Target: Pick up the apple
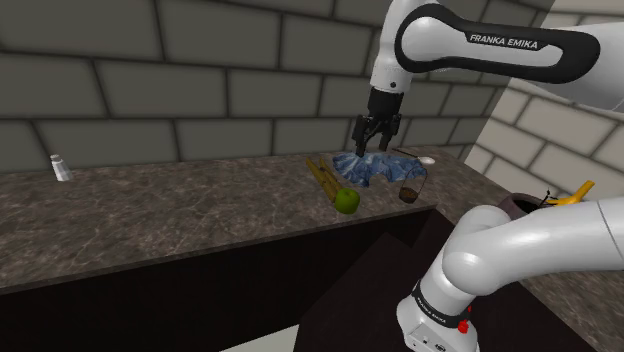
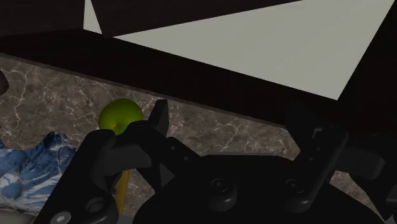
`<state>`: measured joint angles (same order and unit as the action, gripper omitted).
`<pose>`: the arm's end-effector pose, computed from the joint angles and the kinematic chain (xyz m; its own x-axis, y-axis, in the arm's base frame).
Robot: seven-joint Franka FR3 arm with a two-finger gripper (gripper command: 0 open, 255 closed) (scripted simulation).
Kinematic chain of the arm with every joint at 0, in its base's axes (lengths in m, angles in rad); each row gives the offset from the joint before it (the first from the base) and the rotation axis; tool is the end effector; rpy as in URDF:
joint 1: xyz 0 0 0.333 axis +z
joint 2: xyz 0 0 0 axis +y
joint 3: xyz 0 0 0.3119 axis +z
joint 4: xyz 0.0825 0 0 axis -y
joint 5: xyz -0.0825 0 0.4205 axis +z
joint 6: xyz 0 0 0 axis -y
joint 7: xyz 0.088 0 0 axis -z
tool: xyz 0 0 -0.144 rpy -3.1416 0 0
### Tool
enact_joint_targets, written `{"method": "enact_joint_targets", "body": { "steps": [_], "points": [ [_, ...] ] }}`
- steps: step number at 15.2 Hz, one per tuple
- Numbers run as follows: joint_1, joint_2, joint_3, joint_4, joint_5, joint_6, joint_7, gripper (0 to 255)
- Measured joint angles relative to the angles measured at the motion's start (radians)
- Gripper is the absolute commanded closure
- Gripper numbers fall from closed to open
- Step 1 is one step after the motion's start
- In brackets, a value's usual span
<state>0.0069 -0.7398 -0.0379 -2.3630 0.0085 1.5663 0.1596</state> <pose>0.3545 -0.0113 0.5304 0.9821 -0.1781 -0.0619 -0.1799 -0.9834 -0.0245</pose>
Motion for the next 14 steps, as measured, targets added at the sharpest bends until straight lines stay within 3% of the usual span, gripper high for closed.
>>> {"method": "enact_joint_targets", "body": {
  "steps": [4, 14],
  "points": [
    [0.002, 0.013, -0.042, -0.028, -0.032, 0.033, -0.081, 0],
    [0.001, 0.166, -0.255, -0.126, -0.182, 0.264, -0.48, 0]
  ]
}}
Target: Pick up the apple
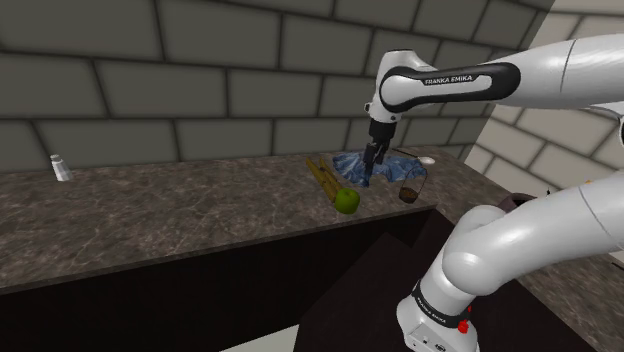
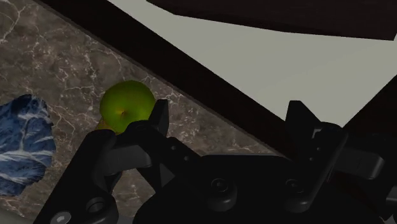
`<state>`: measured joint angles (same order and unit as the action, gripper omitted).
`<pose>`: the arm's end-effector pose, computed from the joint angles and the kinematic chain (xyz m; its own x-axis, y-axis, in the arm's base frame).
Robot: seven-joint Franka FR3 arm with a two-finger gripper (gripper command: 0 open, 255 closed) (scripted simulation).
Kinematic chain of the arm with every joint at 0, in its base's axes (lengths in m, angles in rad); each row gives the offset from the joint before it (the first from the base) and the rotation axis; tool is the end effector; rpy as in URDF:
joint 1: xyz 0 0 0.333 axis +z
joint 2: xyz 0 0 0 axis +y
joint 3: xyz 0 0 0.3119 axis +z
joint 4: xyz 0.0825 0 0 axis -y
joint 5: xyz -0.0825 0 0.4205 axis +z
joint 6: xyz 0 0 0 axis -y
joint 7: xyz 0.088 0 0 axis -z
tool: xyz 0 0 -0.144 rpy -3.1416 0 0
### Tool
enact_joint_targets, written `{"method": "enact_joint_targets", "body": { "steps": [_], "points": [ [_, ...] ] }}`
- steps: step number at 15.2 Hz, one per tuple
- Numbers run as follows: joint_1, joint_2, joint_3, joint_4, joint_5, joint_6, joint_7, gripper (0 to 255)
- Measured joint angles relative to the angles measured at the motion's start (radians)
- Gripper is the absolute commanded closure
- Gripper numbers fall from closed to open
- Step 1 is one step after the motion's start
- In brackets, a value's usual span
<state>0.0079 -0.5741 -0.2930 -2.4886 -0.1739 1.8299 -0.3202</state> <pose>0.3820 -0.1279 0.4143 0.9853 0.1414 -0.0960 0.1395 -0.9899 -0.0263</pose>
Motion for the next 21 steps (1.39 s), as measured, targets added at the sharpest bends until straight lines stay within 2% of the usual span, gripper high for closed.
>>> {"method": "enact_joint_targets", "body": {
  "steps": [5, 10, 13, 16, 21],
  "points": [
    [0.014, 0.167, -0.109, 0.016, -0.039, 0.147, -0.204, 0],
    [0.037, 0.35, -0.192, 0.062, -0.025, 0.279, -0.405, 0],
    [0.046, 0.479, -0.233, 0.113, 0.013, 0.35, -0.544, 0],
    [0.046, 0.621, -0.247, 0.191, 0.08, 0.4, -0.684, 0],
    [0.001, 0.83, -0.226, 0.306, 0.181, 0.475, -0.896, 0]
  ]
}}
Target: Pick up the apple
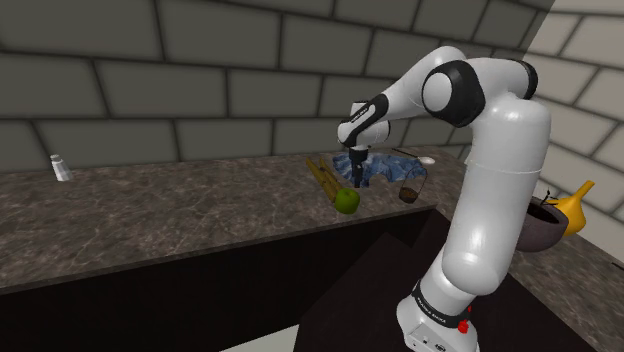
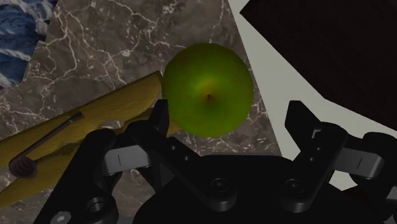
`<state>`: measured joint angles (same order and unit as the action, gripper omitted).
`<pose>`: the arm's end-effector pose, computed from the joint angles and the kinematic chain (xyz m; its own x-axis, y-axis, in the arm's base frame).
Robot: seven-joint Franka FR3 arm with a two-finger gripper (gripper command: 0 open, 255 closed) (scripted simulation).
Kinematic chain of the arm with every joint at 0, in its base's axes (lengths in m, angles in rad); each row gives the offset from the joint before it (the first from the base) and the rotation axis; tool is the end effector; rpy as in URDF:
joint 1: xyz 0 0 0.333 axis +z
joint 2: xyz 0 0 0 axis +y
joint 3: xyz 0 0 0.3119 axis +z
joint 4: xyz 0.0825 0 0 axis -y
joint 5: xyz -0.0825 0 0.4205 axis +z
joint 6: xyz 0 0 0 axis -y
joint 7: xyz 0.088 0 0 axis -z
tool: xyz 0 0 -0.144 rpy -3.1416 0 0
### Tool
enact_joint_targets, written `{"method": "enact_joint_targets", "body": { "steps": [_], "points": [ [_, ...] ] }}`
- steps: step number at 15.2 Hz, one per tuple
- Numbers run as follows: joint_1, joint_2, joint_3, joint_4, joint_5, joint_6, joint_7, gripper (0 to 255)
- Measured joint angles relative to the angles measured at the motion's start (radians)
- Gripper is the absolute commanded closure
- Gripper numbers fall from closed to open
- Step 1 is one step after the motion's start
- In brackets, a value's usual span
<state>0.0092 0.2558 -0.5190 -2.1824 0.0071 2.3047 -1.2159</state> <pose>0.4907 -0.2824 0.2114 0.7483 0.6467 -0.1478 0.6472 -0.7606 -0.0513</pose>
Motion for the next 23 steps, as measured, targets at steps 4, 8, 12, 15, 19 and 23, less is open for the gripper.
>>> {"method": "enact_joint_targets", "body": {
  "steps": [4, 8, 12, 15, 19, 23],
  "points": [
    [-0.021, 0.068, 0.018, 0.02, 0.036, 0.043, -0.044, 0],
    [-0.035, 0.116, 0.034, 0.015, 0.064, 0.091, -0.061, 0],
    [-0.035, 0.119, 0.036, 0.013, 0.066, 0.097, -0.061, 255],
    [-0.035, 0.119, 0.036, 0.012, 0.066, 0.097, -0.061, 255],
    [-0.036, 0.121, 0.036, 0.014, 0.067, 0.098, -0.062, 255],
    [-0.027, 0.088, 0.024, 0.015, 0.048, 0.067, -0.053, 255]
  ]
}}
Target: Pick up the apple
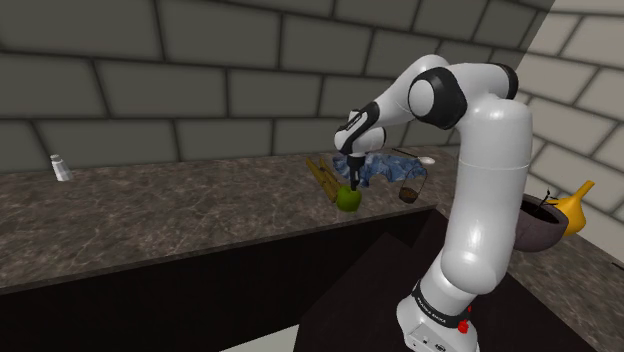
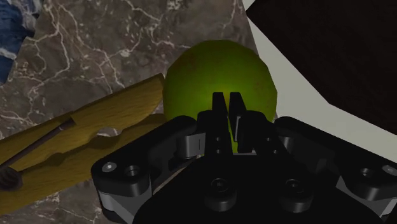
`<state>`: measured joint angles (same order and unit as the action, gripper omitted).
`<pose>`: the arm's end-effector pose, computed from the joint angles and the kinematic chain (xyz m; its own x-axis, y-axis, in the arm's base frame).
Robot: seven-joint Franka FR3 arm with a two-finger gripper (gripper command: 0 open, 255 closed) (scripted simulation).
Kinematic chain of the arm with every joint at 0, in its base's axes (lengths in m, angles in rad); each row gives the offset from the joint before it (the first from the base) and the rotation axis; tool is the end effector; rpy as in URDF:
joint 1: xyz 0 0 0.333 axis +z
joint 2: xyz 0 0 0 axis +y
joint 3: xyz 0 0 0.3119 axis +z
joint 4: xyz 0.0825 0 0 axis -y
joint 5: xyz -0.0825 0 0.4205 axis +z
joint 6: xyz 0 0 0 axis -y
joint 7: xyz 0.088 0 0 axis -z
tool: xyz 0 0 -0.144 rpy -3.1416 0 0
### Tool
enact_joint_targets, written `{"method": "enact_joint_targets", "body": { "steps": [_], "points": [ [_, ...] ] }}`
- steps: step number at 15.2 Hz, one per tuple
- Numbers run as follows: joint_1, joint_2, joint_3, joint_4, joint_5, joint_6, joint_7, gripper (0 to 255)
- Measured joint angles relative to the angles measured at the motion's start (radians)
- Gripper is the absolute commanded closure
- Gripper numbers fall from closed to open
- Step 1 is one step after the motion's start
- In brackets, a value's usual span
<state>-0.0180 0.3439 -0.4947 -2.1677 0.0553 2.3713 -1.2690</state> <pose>0.4933 -0.2882 0.1764 0.7334 0.6634 -0.1484 0.6640 -0.7459 -0.0528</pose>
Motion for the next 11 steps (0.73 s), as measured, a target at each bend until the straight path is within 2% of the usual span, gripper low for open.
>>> {"method": "enact_joint_targets", "body": {
  "steps": [11],
  "points": [
    [0.027, -0.115, -0.032, 0.025, -0.067, -0.129, 0.035, 255]
  ]
}}
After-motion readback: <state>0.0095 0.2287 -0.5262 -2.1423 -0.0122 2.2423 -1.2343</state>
